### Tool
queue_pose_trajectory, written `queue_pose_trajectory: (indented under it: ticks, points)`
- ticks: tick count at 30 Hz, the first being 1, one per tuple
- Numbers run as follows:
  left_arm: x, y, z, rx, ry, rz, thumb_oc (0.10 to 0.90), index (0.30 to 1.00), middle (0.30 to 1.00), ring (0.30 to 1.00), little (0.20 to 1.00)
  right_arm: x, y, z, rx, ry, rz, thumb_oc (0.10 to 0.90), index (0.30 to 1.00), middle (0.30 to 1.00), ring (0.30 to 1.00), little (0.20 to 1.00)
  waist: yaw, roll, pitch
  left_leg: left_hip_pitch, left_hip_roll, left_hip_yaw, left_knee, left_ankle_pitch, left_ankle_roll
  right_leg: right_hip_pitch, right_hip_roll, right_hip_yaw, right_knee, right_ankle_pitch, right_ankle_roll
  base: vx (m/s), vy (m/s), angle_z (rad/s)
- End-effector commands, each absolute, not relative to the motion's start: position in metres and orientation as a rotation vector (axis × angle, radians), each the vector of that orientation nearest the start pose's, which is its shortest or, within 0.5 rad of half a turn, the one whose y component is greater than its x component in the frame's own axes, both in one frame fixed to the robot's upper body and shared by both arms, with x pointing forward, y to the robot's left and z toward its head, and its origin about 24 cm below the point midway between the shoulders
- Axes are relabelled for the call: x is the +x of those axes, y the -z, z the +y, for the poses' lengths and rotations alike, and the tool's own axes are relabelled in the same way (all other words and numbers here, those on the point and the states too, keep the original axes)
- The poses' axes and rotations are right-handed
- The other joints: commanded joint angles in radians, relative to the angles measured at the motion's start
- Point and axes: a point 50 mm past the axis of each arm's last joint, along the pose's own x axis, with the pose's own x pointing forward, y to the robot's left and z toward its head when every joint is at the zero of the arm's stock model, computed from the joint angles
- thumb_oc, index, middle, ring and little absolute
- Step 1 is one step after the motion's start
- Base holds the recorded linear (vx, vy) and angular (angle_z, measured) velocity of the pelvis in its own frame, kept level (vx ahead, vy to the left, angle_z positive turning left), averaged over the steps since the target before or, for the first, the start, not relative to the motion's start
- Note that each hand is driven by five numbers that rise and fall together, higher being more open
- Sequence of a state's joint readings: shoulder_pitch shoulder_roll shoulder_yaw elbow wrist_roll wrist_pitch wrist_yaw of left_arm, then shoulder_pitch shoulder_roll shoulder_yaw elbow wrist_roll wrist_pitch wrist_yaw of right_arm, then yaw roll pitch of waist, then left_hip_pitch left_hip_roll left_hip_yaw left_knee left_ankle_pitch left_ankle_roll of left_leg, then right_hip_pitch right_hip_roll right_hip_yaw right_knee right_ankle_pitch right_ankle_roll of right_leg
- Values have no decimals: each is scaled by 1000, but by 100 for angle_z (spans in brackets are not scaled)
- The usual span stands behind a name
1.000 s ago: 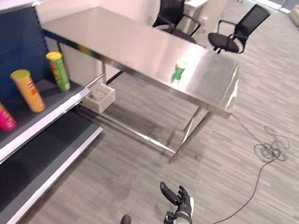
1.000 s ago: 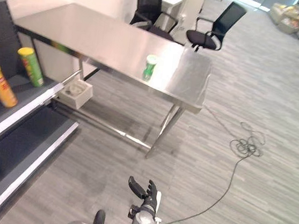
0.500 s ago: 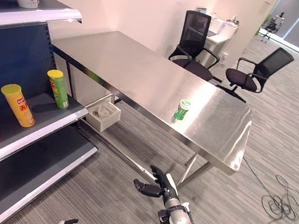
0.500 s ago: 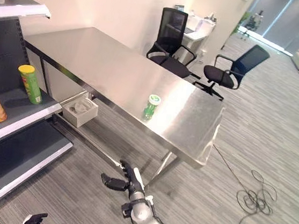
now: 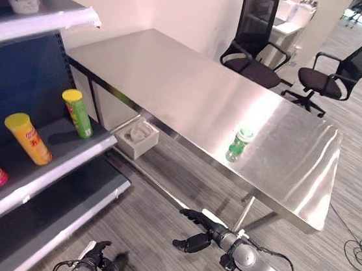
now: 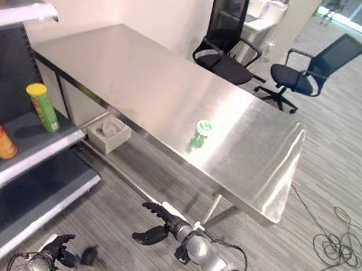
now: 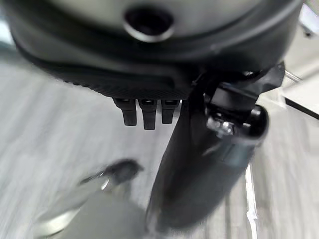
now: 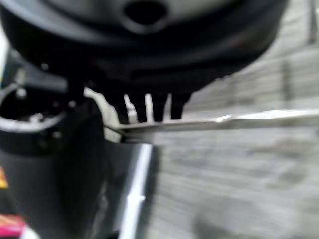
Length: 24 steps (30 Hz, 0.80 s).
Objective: Put the goods on the table back onto the shelves and tidy them up.
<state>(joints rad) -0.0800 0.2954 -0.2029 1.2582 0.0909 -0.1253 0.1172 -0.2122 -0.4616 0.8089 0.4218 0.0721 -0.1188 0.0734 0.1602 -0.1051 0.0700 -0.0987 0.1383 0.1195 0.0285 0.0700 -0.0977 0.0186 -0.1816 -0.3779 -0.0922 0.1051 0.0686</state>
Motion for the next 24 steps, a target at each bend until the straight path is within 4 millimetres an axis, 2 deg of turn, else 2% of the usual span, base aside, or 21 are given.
queue_pose_trajectory:
  ticks: [1,3,7,8,9,13,15,19,22,24]
  points:
    - [107,148,266,466,-107,1116,800,900,900,900,900,258,-10,-88,-472,-811,38,800,900,900,900,900,38,7,-32,56,-30,35,-116,-10,16,24,-113,32,134,-28,140,32,177,-14]
    - [105,148,268,444,-126,1125,800,900,900,900,900,258,-15,-88,-475,-823,22,800,900,900,900,900,37,4,-31,64,-39,42,-116,-15,21,23,-121,34,137,-18,145,33,105,-2]
    - [97,149,271,426,-126,1141,800,900,900,900,900,250,-46,-101,-419,-922,-59,800,900,900,900,900,26,-8,-35,81,-49,55,-116,-30,29,29,-131,32,134,-5,154,43,37,6]
    - [97,149,271,425,-124,1141,800,900,900,900,900,250,-47,-102,-419,-922,-57,800,900,900,900,900,27,-7,-35,82,-49,55,-116,-30,29,30,-130,32,134,-6,154,41,-18,1]
    - [91,151,269,421,-95,1161,800,900,900,900,900,243,-66,-103,-373,-995,-106,800,900,900,900,900,25,-9,-41,86,-46,58,-116,-32,27,35,-125,29,127,-9,155,45,-30,1]
    - [87,154,261,444,-16,1172,800,900,900,900,900,241,-127,-94,-429,-1102,-344,800,900,900,900,900,18,-4,-55,96,-34,63,-116,-33,18,45,-115,28,106,-12,158,46,-31,-12]
    - [90,154,257,447,3,1160,800,900,900,900,900,242,-159,-92,-408,-1080,-487,800,900,900,900,900,14,2,-62,100,-29,63,-116,-33,16,50,-109,29,96,-12,159,31,-11,-24]
    - [94,155,251,442,14,1144,800,900,900,900,900,242,-200,-93,-301,-972,-683,800,900,900,900,900,7,11,-74,105,-24,60,-116,-35,16,55,-104,32,88,-16,159,30,2,-6]
    - [93,156,249,425,1,1147,800,900,900,900,900,243,-220,-106,-233,-884,-760,800,900,900,900,900,4,14,-83,111,-25,55,-116,-40,18,64,-103,34,81,-14,161,37,5,2]
    - [91,156,250,416,-11,1153,800,900,900,900,900,245,-227,-120,-216,-801,-785,800,900,900,900,900,2,15,-87,114,-26,53,-116,-43,19,69,-102,31,80,-15,161,33,2,4]
